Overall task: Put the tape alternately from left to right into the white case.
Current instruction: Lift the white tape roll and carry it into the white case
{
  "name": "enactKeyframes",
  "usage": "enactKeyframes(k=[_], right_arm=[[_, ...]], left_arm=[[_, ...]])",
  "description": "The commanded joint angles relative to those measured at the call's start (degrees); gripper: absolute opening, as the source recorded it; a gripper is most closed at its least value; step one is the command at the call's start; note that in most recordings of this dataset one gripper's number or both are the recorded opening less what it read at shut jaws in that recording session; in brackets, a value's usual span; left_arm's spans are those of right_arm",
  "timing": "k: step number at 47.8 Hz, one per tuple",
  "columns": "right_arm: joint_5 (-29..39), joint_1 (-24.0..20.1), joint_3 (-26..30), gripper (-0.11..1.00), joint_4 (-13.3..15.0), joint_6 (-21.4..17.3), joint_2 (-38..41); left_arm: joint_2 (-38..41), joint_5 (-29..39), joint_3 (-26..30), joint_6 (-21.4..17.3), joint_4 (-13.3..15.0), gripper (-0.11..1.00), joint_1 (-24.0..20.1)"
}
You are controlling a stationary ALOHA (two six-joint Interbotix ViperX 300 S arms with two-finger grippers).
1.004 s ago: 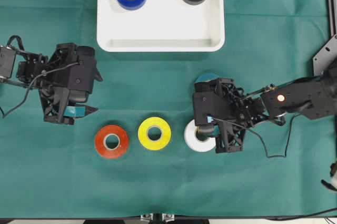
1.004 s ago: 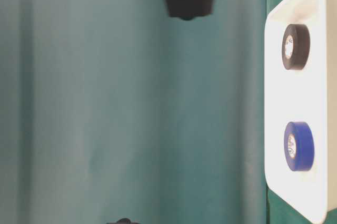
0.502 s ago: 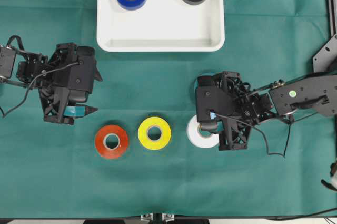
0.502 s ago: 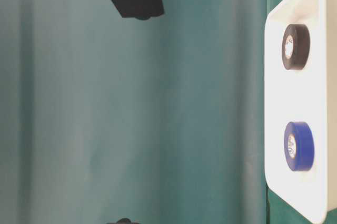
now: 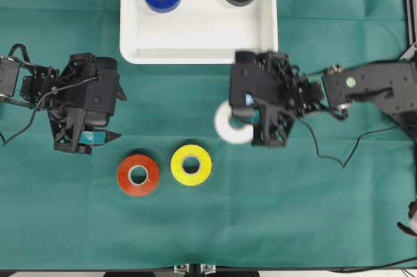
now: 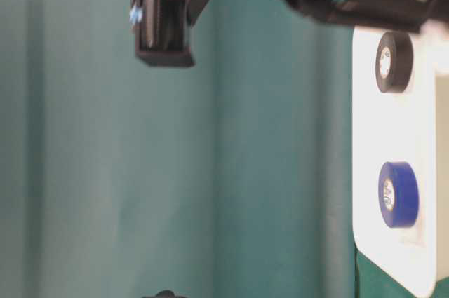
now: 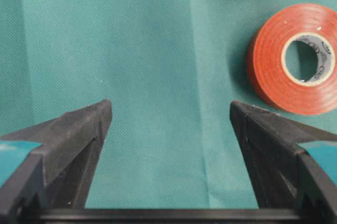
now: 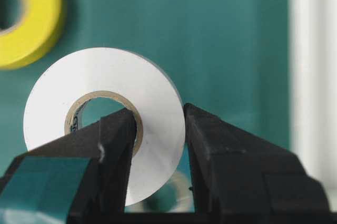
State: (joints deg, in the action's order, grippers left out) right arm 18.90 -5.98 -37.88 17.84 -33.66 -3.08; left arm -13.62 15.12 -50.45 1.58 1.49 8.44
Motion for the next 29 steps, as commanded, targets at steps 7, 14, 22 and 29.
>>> enactKeyframes(k=[7,14,22,29], right_arm=[[-0.35,6.86,2.64,0.32,5.01,0.0,-1.32],[-1.32,12.22,4.04,0.32,8.35,0.0,-0.18],[-3.52,17.49,7.21,0.32,10.99,0.09,2.55],[-7.29,21.97,10.46,0.32,12.83,0.18,6.42]], left_arm=[[-0.62,-0.44,1.05,0.09,0.09,0.77,0.18],[-0.62,-0.44,1.14,0.09,0.18,0.77,0.18],[-0.53,-0.44,1.14,0.09,0.18,0.77,0.09],[-0.53,-0.53,1.14,0.09,0.18,0.77,0.09]])
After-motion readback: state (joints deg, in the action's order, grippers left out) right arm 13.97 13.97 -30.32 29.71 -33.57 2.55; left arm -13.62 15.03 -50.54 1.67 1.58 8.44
